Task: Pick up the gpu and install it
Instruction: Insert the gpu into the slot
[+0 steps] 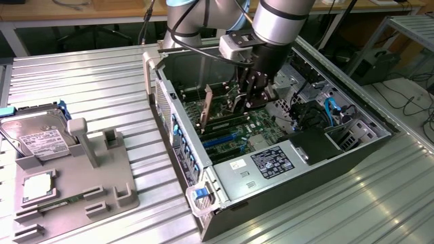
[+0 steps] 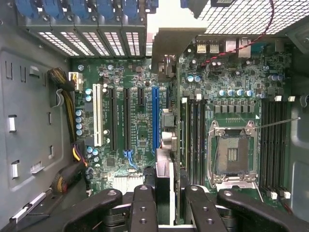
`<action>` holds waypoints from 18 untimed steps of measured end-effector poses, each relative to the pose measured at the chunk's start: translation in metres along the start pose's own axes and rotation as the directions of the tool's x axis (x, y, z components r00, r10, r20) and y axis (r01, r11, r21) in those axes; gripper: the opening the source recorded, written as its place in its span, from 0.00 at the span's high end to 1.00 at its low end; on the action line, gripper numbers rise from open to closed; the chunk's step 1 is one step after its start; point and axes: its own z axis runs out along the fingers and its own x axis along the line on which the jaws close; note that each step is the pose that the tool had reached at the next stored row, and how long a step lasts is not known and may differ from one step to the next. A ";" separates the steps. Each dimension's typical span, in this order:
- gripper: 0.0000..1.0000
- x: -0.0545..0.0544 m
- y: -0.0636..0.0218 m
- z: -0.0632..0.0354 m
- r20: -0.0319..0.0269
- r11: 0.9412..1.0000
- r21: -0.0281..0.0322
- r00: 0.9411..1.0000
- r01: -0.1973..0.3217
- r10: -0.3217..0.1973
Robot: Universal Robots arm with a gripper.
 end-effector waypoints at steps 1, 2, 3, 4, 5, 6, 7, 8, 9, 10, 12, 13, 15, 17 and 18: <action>0.72 0.000 0.0002 0.0003 0.000 1.000 0.000 1.000 0.000 0.000; 0.72 0.000 0.0006 0.0006 0.000 1.000 0.000 1.000 0.000 0.000; 0.72 0.000 0.0009 0.0009 0.000 1.000 0.000 1.000 0.000 0.000; 0.72 0.000 0.0012 0.0013 0.000 1.000 0.000 1.000 0.000 0.000; 0.72 0.000 0.0014 0.0016 0.000 1.000 0.000 1.000 0.000 0.000; 0.72 0.000 0.0017 0.0020 0.000 1.000 0.000 1.000 0.000 0.000; 0.72 0.000 0.0020 0.0023 0.000 1.000 0.000 1.000 0.000 0.000; 0.72 0.000 0.0024 0.0027 0.000 1.000 0.000 1.000 0.000 0.000; 0.72 0.000 0.0028 0.0032 0.000 1.000 0.000 1.000 0.000 0.000; 0.72 0.000 0.0029 0.0036 0.000 1.000 0.000 1.000 0.000 0.000; 0.72 0.000 0.0043 0.0056 0.000 1.000 0.000 1.000 0.000 0.000; 0.72 0.000 0.0046 0.0060 0.000 1.000 0.000 1.000 0.000 0.000; 0.72 0.000 0.0051 0.0067 0.000 1.000 0.000 1.000 0.000 0.000; 0.72 0.000 0.0059 0.0078 0.000 1.000 0.000 1.000 0.000 0.000; 0.72 0.000 0.0062 0.0082 0.000 1.000 0.000 1.000 0.000 0.000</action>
